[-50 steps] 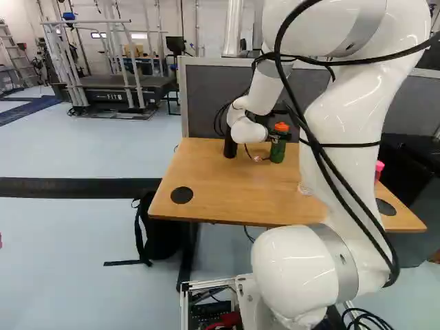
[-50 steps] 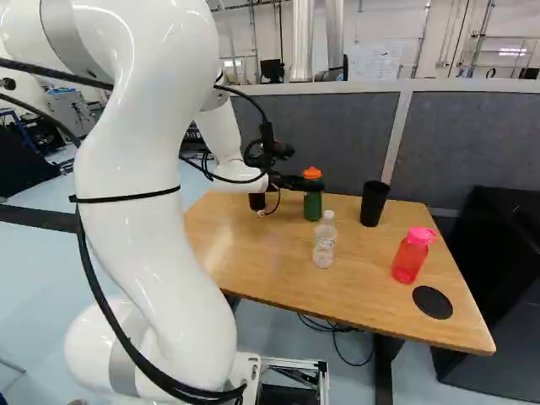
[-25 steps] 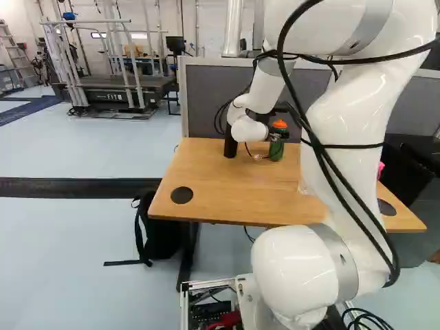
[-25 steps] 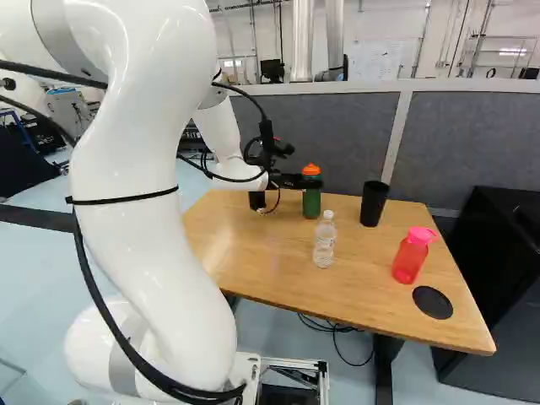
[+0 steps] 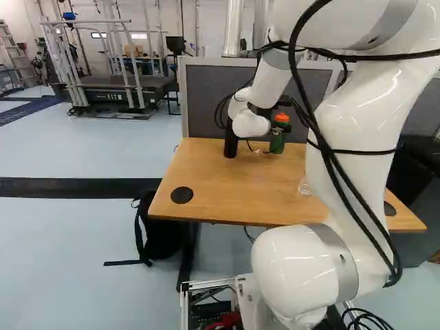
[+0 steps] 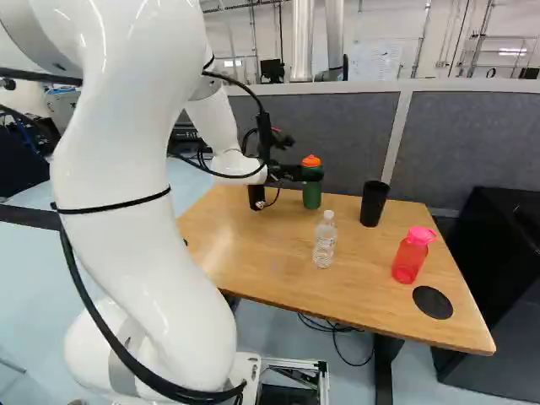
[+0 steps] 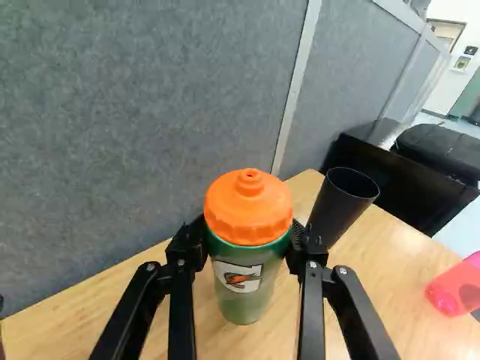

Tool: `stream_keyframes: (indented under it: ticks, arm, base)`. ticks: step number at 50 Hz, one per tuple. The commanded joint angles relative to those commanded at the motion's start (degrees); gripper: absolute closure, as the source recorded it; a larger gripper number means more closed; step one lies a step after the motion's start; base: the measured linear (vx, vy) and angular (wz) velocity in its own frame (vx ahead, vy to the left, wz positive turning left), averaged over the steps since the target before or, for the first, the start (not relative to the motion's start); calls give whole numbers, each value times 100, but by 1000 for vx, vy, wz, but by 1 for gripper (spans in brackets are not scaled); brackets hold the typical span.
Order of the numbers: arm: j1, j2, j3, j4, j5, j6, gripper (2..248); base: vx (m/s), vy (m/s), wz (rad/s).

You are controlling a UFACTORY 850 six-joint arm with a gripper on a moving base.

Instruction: Pick up the green bottle from the table

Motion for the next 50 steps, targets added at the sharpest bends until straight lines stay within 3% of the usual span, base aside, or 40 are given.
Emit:
stream_keyframes:
  ticks: [50]
  arm:
    - [-127,1215,513,0,0,0,128]
  base:
    - [0,0,0]
